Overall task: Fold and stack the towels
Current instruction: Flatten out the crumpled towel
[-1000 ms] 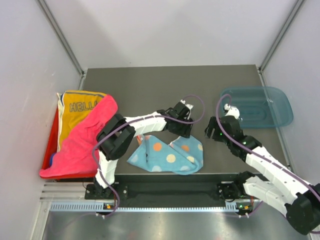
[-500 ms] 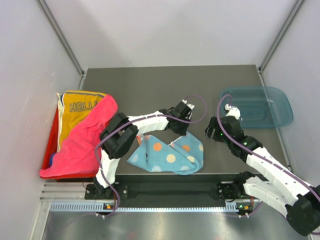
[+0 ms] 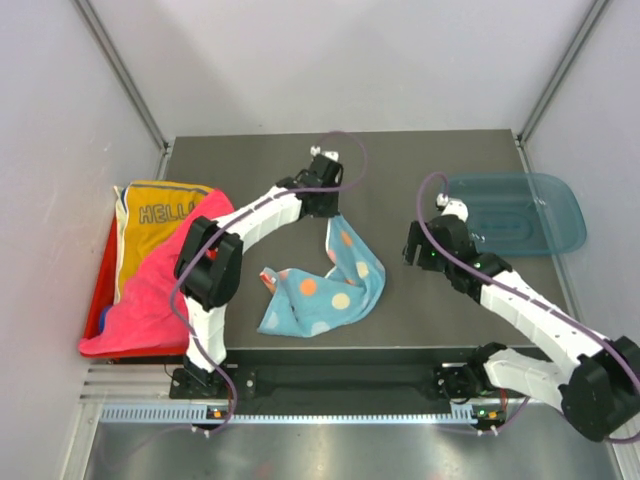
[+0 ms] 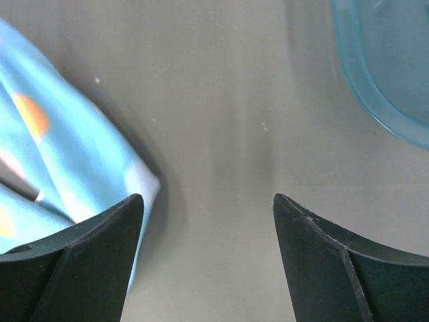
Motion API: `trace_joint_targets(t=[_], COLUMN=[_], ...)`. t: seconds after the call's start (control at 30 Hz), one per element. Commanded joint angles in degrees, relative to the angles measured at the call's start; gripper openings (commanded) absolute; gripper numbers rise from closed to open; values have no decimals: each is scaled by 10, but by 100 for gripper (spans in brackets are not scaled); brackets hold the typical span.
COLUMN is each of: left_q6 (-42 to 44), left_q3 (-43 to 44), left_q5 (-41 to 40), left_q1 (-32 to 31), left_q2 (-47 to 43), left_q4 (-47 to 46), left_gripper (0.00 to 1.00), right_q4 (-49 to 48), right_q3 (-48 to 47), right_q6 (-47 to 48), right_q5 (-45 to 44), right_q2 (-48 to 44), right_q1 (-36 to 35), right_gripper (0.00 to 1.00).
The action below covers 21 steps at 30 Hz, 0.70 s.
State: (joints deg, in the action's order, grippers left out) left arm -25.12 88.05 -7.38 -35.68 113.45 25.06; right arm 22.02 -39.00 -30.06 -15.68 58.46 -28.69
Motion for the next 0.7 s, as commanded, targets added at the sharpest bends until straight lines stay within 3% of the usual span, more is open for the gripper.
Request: trace_joint_targets(t=[0.0,0.3,0.53,0.67], left_q6=[27,82,78,38], left_q3=[63,67,32,-53], left_q5=[-2,132,138,138], left_q1=[5,3,3,-2], left_q2=[-32,-106,-175,-237], left_q4=[24,-29,-11,-18], left_gripper=[0,0,0,0], right_q4=[-35,-55,-66,-72], right_q3=[-52,-91,-94,-93], right_q6=[15,40,43,40], right_q5=[18,11,21,32], right_q2=[35,54,41,34], right_q1=[6,7,7,7], right_gripper=[78,79,80,80])
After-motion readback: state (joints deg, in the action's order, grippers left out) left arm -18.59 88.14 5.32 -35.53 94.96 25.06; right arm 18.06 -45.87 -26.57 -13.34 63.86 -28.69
